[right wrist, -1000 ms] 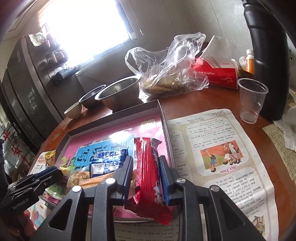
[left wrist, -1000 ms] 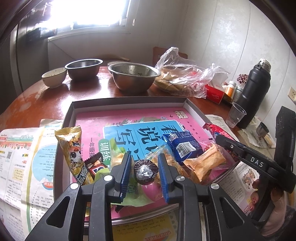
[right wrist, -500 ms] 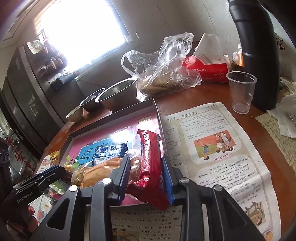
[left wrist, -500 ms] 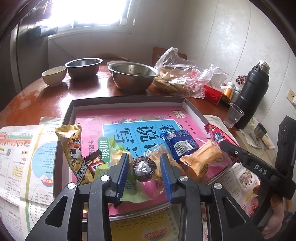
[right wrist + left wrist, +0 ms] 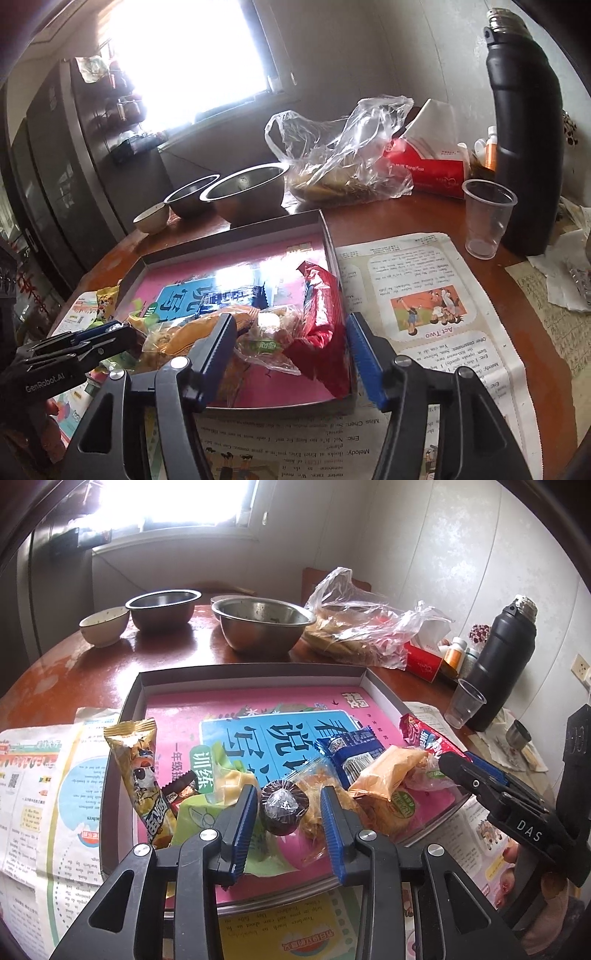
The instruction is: Organize snacks
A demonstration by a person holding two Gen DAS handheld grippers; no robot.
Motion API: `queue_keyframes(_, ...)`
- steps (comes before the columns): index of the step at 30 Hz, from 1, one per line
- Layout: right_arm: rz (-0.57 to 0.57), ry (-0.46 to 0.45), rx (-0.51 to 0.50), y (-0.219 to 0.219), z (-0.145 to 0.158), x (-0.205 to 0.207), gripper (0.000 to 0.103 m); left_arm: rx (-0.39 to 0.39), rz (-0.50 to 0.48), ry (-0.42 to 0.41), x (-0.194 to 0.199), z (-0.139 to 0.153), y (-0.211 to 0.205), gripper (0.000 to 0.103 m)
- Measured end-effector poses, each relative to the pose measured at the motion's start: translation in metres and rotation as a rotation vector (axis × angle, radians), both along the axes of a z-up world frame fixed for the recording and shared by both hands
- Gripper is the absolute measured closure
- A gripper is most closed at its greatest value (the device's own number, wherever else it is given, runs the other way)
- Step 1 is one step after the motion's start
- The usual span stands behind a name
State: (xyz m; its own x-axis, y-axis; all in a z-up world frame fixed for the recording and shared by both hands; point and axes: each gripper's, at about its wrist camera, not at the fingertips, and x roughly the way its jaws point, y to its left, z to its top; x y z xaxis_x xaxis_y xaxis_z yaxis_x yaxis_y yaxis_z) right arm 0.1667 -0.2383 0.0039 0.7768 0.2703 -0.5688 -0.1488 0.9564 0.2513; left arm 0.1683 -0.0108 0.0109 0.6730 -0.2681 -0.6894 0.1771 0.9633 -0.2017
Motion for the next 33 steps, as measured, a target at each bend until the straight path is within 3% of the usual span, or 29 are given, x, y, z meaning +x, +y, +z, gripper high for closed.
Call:
queue_keyframes(5, 0.007, 0.001, 0.012, -0.001, 0.0, -0.001, 0.04, -0.009, -0.011, 0.0, -0.001, 0.001, -0.001, 0.053)
queue_keyframes(11, 0.013, -0.017, 0.006, 0.003, 0.005, -0.006, 0.034, -0.01, -0.024, -0.002, -0.002, 0.001, -0.003, 0.052)
queue_keyframes(15, 0.014, -0.027, -0.008, 0.005, 0.007, -0.008, 0.033, 0.008, -0.014, -0.013, -0.004, 0.003, -0.004, 0.043)
queue_keyframes(31, 0.008, -0.055, -0.043, 0.011, 0.016, -0.017, 0.025, 0.02, 0.004, -0.056, -0.018, 0.018, 0.001, 0.038)
queue_keyframes(33, 0.005, -0.07, -0.048, 0.013, 0.021, -0.022, 0.022, 0.016, 0.006, -0.068, -0.022, 0.022, 0.003, 0.029)
